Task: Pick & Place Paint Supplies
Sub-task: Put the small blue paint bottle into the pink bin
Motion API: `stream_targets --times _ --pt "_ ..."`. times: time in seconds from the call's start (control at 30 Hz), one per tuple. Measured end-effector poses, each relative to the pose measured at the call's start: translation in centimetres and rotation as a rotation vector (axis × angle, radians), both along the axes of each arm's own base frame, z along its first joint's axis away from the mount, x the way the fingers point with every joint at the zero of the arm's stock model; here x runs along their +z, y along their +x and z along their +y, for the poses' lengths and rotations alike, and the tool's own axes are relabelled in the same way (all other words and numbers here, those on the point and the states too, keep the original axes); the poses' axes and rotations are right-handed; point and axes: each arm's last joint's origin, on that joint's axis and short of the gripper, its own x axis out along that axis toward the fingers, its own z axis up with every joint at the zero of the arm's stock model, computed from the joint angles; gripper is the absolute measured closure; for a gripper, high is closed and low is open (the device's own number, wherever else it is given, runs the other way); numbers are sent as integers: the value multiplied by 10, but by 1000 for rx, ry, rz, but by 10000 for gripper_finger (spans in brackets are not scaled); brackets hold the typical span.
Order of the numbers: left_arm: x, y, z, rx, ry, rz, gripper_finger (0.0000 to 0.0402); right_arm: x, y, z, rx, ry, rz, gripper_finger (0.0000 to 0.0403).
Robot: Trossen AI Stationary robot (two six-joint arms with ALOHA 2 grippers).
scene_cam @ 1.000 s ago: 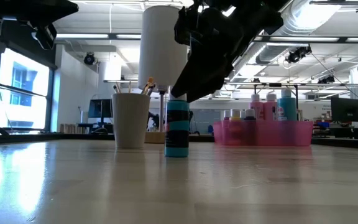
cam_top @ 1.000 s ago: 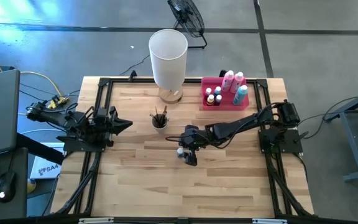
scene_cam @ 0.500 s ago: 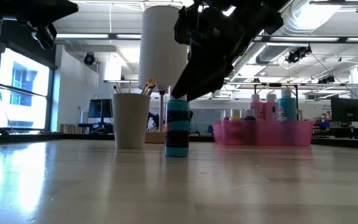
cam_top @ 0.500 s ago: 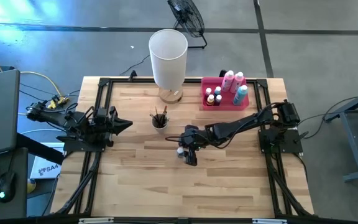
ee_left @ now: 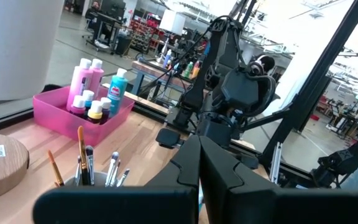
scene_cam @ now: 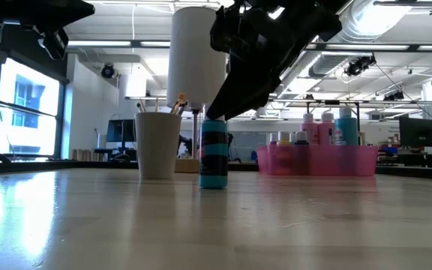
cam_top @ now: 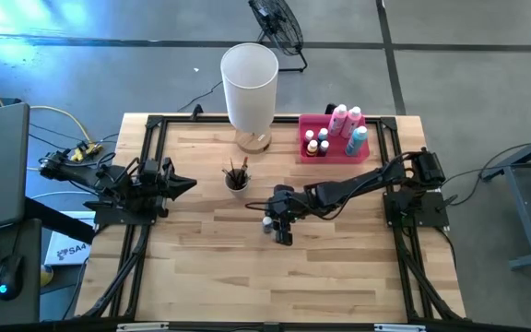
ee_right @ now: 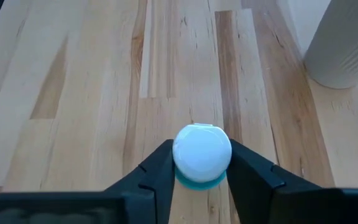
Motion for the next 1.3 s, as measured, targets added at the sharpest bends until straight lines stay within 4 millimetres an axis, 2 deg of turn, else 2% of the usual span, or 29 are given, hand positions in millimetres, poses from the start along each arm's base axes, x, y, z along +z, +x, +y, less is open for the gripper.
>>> stream_targets --times 0.27,0.53,0.8,1.03,1.3 --pt "0 0 0 0 0 0 402 0 0 0 -1 2 1 258" --pt "0 0 0 0 0 0 402 0 0 0 -2 2 0 283" --pt "0 0 0 0 1 0 402 0 0 0 -8 8 2 269" --pt "0 0 0 -1 1 1 402 0 0 0 -4 7 1 282" --pt "0 0 0 -1 1 0 402 0 0 0 -2 12 3 257"
